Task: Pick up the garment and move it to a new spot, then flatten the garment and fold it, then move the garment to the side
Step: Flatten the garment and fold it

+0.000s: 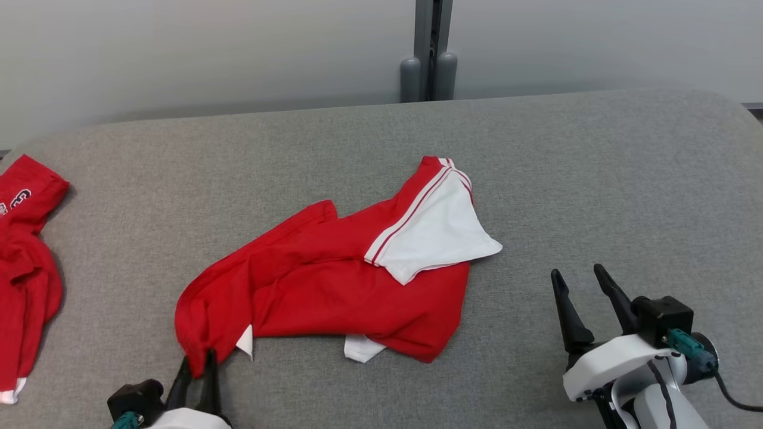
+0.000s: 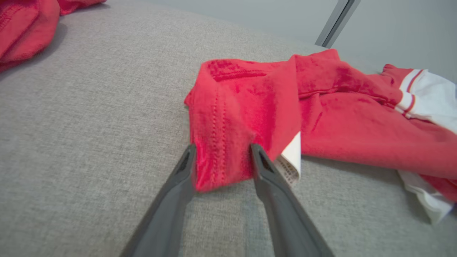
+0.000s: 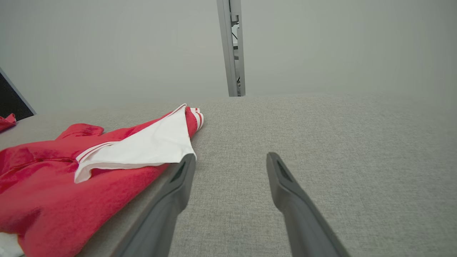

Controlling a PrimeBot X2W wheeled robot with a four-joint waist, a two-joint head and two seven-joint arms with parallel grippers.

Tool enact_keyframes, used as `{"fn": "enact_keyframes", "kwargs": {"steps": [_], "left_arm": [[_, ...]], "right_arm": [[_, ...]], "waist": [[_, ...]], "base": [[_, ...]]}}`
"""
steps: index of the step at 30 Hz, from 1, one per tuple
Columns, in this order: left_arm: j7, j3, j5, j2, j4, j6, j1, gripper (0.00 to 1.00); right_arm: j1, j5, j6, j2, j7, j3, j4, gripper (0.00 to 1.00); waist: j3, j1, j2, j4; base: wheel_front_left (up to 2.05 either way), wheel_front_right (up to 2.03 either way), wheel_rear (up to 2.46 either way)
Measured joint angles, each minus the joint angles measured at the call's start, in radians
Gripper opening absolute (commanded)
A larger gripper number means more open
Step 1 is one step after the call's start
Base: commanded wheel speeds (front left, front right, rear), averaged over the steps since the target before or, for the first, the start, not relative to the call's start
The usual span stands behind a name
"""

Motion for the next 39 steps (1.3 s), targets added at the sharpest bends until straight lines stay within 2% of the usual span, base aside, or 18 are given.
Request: {"fn": "enact_keyframes", "kwargs": {"steps": [10, 15, 19, 20, 21, 22, 23, 28, 34, 39], "left_arm": [[0.0, -0.065, 0.004, 0.0, -0.036, -0.011, -0.066, 0.0], [0.0, -0.115, -0.001, -0.001, -0.049, -0.018, -0.096, 0.0], [0.0, -0.14, -0.002, -0.001, -0.053, -0.018, -0.103, 0.0], [0.0, -0.146, -0.002, -0.001, -0.054, -0.018, -0.103, 0.0], [0.0, -0.15, -0.002, -0.001, -0.057, -0.018, -0.103, 0.0], [0.0, -0.157, -0.002, -0.001, -0.062, -0.018, -0.103, 0.0], [0.0, -0.157, -0.004, -0.001, -0.062, -0.016, -0.103, 0.0], [0.0, -0.149, -0.006, -0.001, -0.081, -0.013, -0.107, 0.0], [0.0, -0.091, 0.022, -0.001, -0.133, -0.019, -0.109, 0.0], [0.0, -0.032, 0.082, 0.0, -0.204, -0.06, -0.138, 0.0]], "right_arm": [[-0.16, 0.014, 0.0, -0.001, 0.0, -0.007, 0.16, 1.0], [-0.226, 0.074, 0.0, 0.001, 0.0, 0.002, 0.253, 1.0], [-0.245, 0.108, 0.0, -0.001, 0.0, 0.011, 0.282, 1.0], [-0.248, 0.114, 0.0, 0.001, 0.0, 0.016, 0.289, 0.97], [-0.25, 0.116, 0.0, 0.001, 0.0, 0.024, 0.295, 0.77], [-0.251, 0.139, 0.0, 0.001, 0.0, 0.038, 0.312, 0.43], [-0.251, 0.146, 0.0, 0.001, 0.0, 0.047, 0.318, 0.0], [-0.256, 0.172, 0.0, 0.001, 0.0, 0.034, 0.272, 0.0], [-0.246, 0.201, 0.0, 0.001, 0.0, -0.007, 0.174, 0.0], [-0.24, 0.238, 0.0, 0.002, 0.0, -0.035, 0.042, 0.0]], "waist": [[0.072, 0.0, 0.0, 0.071], [0.109, 0.0, 0.0, 0.121], [0.126, 0.0, 0.0, 0.146], [0.131, 0.0, 0.0, 0.152], [0.134, 0.0, 0.0, 0.158], [0.139, 0.0, 0.0, 0.165], [0.14, 0.0, 0.0, 0.167], [0.139, 0.0, 0.0, 0.159], [0.105, 0.0, 0.0, 0.132], [0.063, 0.0, 0.0, 0.107]], "base": [[0.0, 0.0, 0.0], [0.0, 0.0, 0.0], [0.0, 0.0, 0.0], [0.0, 0.0, 0.0], [0.0, 0.0, 0.0], [0.0, 0.0, 0.0], [0.0, 0.0, 0.0], [0.0, 0.0, 0.0], [0.0, 0.0, 0.0], [0.0, 0.0, 0.0]]}}
